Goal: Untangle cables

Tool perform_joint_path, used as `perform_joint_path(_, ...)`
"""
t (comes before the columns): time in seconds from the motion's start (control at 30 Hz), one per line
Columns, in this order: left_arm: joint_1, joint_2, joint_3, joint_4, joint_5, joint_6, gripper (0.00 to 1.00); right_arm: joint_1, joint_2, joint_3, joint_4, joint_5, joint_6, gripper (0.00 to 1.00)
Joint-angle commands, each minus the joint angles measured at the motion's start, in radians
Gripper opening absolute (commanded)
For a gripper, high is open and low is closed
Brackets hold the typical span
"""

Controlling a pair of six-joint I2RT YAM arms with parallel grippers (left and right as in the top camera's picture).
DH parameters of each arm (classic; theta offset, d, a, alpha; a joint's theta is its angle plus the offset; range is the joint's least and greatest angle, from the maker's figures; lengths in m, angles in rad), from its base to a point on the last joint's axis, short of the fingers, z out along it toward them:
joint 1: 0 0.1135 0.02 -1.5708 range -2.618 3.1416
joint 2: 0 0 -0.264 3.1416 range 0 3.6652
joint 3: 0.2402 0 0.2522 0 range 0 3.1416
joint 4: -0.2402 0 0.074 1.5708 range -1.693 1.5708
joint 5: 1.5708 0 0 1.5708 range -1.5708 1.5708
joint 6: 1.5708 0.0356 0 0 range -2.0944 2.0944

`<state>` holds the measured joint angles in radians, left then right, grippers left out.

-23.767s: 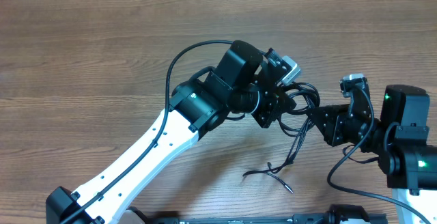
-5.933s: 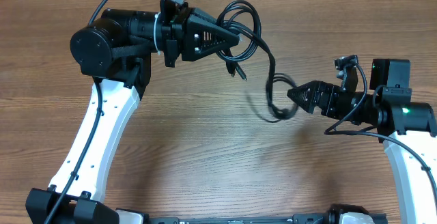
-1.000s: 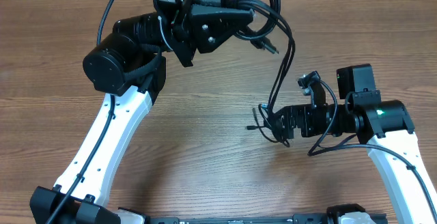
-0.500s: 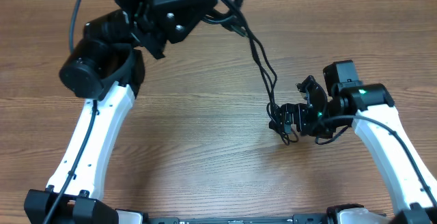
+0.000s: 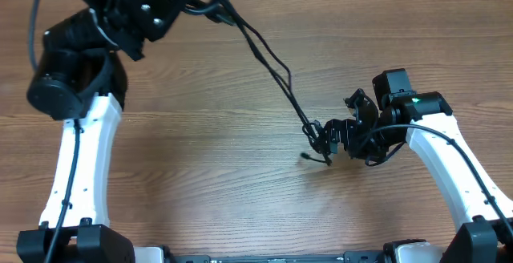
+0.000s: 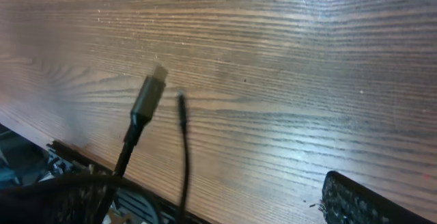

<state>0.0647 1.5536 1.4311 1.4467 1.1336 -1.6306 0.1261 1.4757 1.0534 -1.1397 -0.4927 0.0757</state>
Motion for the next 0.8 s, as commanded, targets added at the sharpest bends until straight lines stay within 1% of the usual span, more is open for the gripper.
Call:
perform_joint_path(0.0, 0.091, -0.027, 0.025, 0.009, -0.164, -0.047, 0.04, -0.004, 0.017, -0.007, 0.018, 0.123, 0.014, 1.0)
perform_joint_path(0.13, 0.125, -0.027, 0.024, 0.009, -0.154, -0.076, 0.04, -0.004, 0.017, -0.007, 0.047, 0.164, 0.082, 1.0)
perform_joint_path(0.27, 0.145, -0.027, 0.024, 0.01, -0.154, -0.087, 0.04, -0.004, 0.017, -0.007, 0.055, 0.183, 0.081, 1.0)
perform_joint_path(0.37, 0.165, -0.027, 0.024, 0.01, -0.158, -0.088, 0.04, -0.004, 0.017, -0.007, 0.037, 0.261, 0.088, 1.0)
perform_joint_path(0.47, 0.187, -0.027, 0.024, 0.009, -0.158, -0.09, 0.04, -0.004, 0.017, -0.007, 0.035, 0.343, 0.146, 1.0)
perform_joint_path(0.53, 0.198, -0.027, 0.024, 0.009, -0.157, -0.1, 0.04, -0.004, 0.017, -0.007, 0.035, 0.361, 0.169, 1.0)
perform_joint_path(0.77, 0.229, -0.027, 0.024, 0.009, -0.157, -0.105, 0.04, -0.004, 0.017, -0.007, 0.038, 0.362, 0.168, 1.0)
